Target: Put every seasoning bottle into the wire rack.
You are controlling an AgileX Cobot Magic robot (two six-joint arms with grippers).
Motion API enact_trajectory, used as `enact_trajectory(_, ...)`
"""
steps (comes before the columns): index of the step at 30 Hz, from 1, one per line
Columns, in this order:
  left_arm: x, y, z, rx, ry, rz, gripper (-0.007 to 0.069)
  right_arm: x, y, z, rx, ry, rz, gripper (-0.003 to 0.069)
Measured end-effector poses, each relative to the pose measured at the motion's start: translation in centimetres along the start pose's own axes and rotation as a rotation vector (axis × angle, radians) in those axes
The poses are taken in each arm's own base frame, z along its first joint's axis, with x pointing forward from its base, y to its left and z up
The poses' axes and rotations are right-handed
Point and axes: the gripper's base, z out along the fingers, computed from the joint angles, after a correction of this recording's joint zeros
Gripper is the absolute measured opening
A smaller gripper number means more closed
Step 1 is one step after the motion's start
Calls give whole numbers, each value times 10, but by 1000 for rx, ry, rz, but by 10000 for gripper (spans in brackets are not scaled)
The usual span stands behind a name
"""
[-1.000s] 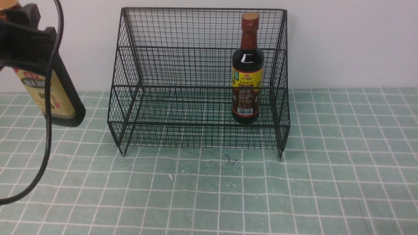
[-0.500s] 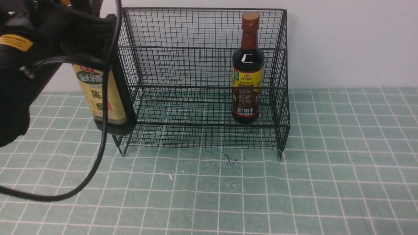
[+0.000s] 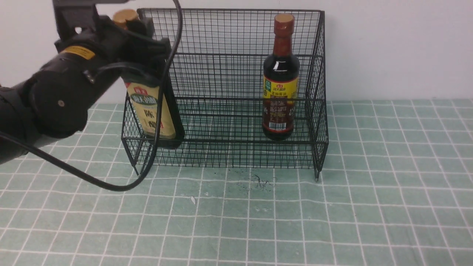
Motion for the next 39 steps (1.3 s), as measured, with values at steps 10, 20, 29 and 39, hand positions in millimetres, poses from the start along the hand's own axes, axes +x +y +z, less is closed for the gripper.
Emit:
enact_trajectory(10,18,-2,13,4,71,13,307,0,0,0,0,0,0,-14)
enact_trajectory(20,12,-1,13,-5,34,26,473,0,0,0,0,0,0,-14)
enact_trajectory(29,-30,-2,-19,7,-99,79,548,0,0,0,0,0,0,-14)
enact_trajectory(39,-52,-10,-72,169,43,140,148,0,0,0,0,0,0,-14)
